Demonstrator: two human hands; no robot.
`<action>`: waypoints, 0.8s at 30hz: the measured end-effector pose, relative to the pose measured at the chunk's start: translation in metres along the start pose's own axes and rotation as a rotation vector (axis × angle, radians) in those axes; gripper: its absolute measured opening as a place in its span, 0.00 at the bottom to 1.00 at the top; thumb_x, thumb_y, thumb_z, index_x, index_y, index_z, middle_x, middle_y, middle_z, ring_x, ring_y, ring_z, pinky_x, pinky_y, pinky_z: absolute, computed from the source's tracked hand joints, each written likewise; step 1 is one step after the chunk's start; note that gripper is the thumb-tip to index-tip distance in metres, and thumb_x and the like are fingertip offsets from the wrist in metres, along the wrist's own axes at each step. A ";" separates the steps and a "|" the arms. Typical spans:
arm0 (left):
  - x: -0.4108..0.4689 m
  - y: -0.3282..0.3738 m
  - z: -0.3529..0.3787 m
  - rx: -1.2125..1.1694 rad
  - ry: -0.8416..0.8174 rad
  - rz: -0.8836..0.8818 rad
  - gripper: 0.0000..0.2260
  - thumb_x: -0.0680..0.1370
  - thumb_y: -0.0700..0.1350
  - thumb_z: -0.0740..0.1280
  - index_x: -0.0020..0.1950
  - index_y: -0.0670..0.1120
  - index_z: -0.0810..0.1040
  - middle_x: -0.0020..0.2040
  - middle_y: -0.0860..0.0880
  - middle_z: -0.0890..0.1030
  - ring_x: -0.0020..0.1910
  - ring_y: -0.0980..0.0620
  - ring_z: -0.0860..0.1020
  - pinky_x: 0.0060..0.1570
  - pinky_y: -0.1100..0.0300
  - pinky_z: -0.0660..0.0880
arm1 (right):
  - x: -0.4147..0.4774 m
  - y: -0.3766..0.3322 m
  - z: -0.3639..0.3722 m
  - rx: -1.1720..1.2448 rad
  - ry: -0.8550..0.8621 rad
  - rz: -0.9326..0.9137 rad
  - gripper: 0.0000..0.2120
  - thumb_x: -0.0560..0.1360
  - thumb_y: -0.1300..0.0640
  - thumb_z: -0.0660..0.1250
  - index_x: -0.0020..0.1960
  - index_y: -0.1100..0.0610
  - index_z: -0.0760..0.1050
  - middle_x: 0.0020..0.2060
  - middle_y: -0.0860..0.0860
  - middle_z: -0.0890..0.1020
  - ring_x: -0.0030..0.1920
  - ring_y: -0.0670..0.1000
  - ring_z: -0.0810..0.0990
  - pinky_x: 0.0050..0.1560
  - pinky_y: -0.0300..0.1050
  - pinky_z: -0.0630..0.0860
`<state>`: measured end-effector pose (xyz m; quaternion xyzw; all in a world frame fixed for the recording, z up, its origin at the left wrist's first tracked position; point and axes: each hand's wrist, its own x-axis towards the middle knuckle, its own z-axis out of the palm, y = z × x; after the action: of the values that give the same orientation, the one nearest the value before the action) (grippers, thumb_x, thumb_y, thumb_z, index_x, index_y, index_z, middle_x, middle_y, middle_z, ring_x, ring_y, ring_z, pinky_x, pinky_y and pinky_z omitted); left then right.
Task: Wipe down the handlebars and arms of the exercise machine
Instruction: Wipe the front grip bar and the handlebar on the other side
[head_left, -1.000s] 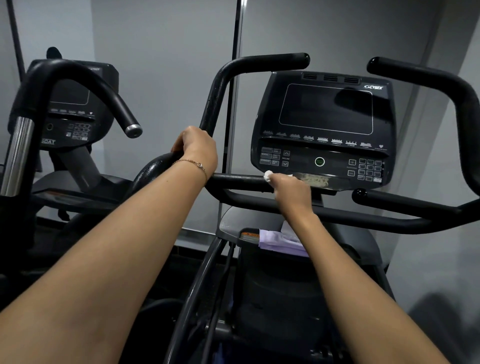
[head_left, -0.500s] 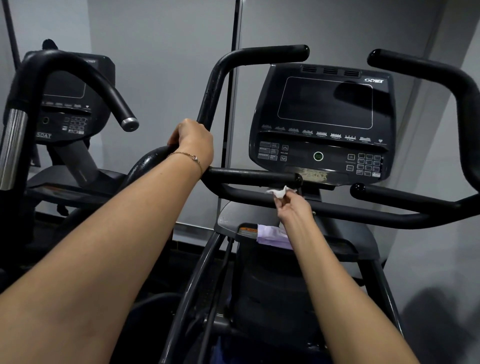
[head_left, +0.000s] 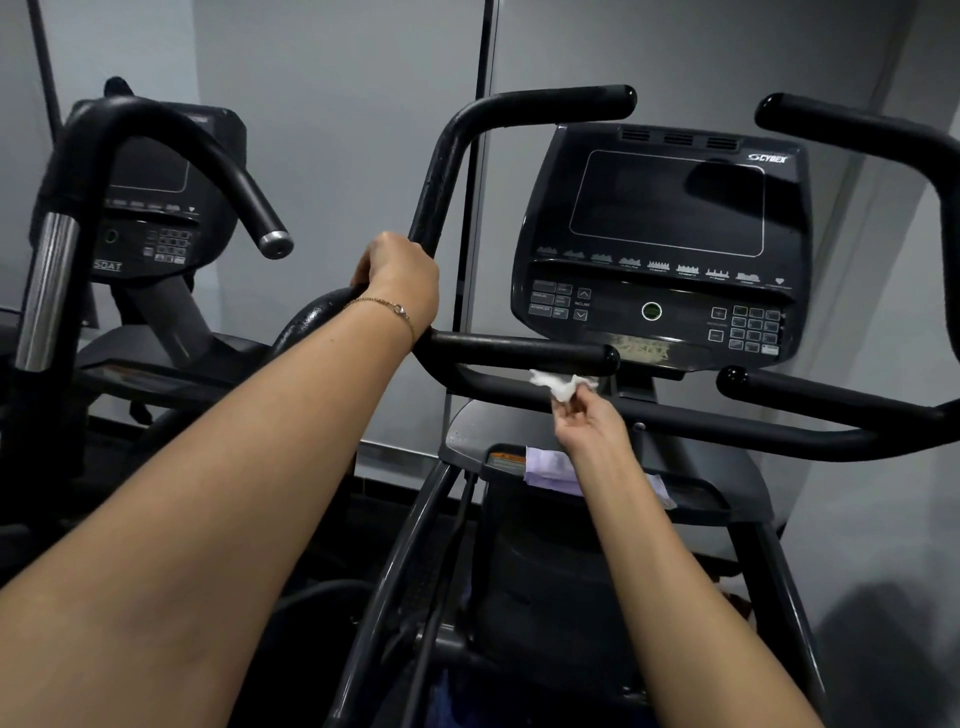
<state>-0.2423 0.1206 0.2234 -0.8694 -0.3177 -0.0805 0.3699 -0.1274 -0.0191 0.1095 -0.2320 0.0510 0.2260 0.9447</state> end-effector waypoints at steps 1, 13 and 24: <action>0.000 0.000 0.000 0.002 -0.006 0.003 0.11 0.75 0.38 0.59 0.55 0.43 0.77 0.48 0.50 0.81 0.45 0.51 0.81 0.49 0.59 0.79 | 0.002 0.000 0.002 0.005 0.004 0.001 0.08 0.79 0.66 0.59 0.41 0.61 0.70 0.45 0.55 0.78 0.64 0.52 0.74 0.62 0.45 0.71; 0.002 -0.001 0.002 -0.006 0.000 0.014 0.12 0.76 0.39 0.59 0.57 0.43 0.76 0.47 0.49 0.81 0.44 0.51 0.81 0.48 0.59 0.79 | 0.009 0.003 0.008 0.099 0.011 0.014 0.06 0.78 0.66 0.60 0.42 0.62 0.70 0.44 0.54 0.77 0.54 0.52 0.79 0.63 0.45 0.72; -0.002 0.000 0.001 -0.004 0.006 0.014 0.12 0.76 0.38 0.59 0.58 0.42 0.75 0.48 0.49 0.81 0.45 0.51 0.81 0.49 0.59 0.79 | 0.002 -0.005 0.007 0.152 -0.002 0.028 0.08 0.79 0.67 0.58 0.41 0.63 0.69 0.38 0.57 0.76 0.63 0.53 0.75 0.64 0.46 0.71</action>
<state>-0.2438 0.1202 0.2223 -0.8721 -0.3103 -0.0808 0.3697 -0.1239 -0.0189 0.1179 -0.1585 0.0703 0.2346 0.9565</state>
